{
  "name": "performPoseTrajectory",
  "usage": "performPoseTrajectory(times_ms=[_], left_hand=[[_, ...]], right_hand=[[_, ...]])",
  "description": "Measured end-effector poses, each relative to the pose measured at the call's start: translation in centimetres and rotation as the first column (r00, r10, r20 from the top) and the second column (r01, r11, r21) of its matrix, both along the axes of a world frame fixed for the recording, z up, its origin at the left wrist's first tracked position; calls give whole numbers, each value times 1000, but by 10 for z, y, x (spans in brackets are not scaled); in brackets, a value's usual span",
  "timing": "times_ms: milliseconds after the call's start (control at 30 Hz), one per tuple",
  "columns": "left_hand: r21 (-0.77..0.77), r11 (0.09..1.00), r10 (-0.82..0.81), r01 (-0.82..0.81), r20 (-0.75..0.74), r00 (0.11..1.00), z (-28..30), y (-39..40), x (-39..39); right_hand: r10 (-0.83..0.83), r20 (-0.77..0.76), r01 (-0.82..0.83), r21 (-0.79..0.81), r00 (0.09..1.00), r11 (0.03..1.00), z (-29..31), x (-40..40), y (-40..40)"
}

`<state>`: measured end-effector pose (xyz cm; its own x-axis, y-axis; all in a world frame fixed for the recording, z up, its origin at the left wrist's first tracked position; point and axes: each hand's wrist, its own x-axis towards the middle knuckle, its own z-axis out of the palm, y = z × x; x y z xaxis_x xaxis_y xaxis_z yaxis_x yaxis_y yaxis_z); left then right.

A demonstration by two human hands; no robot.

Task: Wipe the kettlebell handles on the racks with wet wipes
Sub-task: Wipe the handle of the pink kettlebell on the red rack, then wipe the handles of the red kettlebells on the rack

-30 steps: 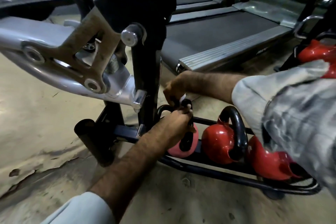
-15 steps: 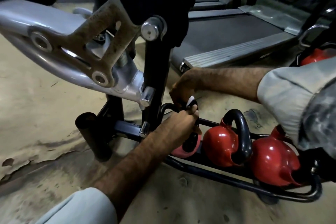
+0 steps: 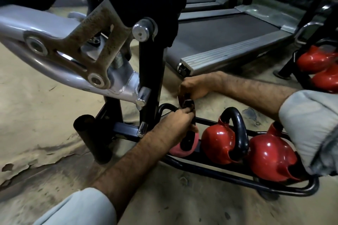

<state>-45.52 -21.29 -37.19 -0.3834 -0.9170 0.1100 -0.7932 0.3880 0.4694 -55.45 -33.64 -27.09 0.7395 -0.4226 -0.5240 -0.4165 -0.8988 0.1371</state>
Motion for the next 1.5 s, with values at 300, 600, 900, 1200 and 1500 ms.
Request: performPoseTrajectory(times_ms=[300, 600, 900, 1200, 1500], left_hand=[[-11, 999, 48, -49, -66, 997, 17, 5, -3], [11, 996, 93, -93, -27, 995, 15, 5, -7], [55, 979, 199, -194, -130, 971, 38, 21, -10], [-38, 979, 201, -203, -35, 979, 82, 26, -67], [-117, 986, -124, 122, -7, 992, 65, 23, -139]], right_hand=[[-405, 790, 394, 227, 460, 890, -72, -57, 23], [-813, 577, 543, 662, 69, 516, -102, -50, 14], [-705, 708, 549, 574, 41, 608, -74, -85, 87], [-529, 691, 561, 717, -493, 414, -73, -205, 192], [-389, 799, 613, 601, -458, 514, -105, -182, 198]])
